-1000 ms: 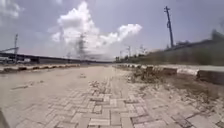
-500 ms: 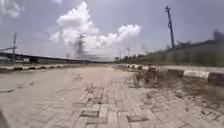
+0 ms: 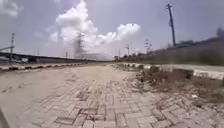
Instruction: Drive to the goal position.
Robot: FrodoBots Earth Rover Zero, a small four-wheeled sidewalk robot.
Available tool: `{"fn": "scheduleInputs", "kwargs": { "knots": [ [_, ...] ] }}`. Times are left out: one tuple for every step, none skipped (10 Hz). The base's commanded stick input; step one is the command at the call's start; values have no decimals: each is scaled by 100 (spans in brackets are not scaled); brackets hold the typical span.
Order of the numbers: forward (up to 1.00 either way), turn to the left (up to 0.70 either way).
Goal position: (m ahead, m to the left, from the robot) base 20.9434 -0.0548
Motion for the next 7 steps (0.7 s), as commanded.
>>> {"fn": "scheduleInputs", "kwargs": {
  "knots": [
    [100,0],
    [100,0],
    [100,0],
    [100,0],
    [100,0],
    [100,0],
    [100,0]
  ]
}}
